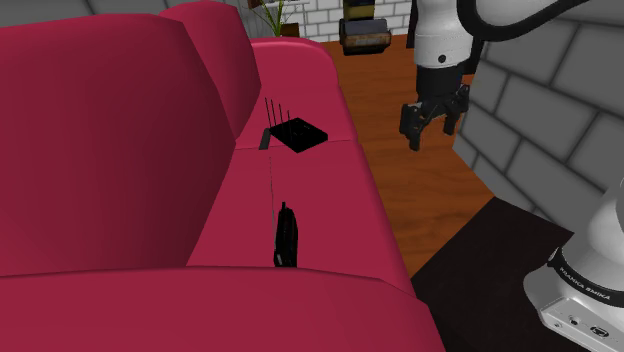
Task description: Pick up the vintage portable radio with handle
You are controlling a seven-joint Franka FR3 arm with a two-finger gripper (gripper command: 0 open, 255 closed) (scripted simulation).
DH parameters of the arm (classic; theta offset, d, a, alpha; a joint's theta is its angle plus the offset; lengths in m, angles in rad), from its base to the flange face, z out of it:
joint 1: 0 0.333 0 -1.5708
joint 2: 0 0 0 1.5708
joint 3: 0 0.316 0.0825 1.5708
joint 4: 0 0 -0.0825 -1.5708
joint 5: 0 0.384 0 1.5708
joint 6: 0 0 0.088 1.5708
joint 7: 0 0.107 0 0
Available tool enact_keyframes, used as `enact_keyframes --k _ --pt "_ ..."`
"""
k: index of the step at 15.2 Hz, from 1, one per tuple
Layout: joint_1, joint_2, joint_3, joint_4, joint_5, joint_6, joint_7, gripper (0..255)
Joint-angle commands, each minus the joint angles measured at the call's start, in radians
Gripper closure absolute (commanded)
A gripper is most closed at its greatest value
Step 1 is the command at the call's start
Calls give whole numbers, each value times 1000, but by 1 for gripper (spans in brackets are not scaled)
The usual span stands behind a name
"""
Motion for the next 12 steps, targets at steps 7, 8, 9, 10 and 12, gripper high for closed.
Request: enact_keyframes --k 7,8,9,10,12 --pt "1 223 180 109 25 136 284 0" --pt "-1 257 201 130 19 151 322 0" --pt "-4 292 223 152 10 164 360 0" --pt "-6 328 243 176 -2 177 399 0" --pt "-10 405 282 228 -33 200 480 0"
